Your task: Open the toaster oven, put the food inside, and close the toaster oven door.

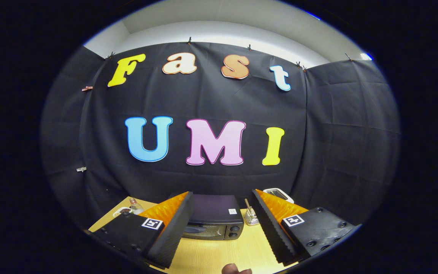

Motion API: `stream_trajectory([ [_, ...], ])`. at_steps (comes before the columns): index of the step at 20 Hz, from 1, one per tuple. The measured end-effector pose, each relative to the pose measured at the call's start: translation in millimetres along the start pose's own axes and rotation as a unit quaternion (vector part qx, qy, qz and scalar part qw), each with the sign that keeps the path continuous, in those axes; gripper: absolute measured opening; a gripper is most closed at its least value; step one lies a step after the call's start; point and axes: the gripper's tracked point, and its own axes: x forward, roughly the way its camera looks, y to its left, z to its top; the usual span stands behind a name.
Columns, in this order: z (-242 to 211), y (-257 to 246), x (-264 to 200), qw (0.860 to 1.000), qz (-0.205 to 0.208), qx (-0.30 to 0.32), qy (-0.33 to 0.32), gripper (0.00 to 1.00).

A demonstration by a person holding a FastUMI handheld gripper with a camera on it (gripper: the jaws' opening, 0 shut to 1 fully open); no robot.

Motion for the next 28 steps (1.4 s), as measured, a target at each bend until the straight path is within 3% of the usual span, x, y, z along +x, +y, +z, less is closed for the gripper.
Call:
stream_trajectory([
  [8, 22.9, -13.6, -27.7, 1.000, -0.001, 0.014, -0.023, 0.98],
  [28, 24.7, -26.4, -34.1, 0.999, -0.007, -0.001, -0.043, 0.98],
])
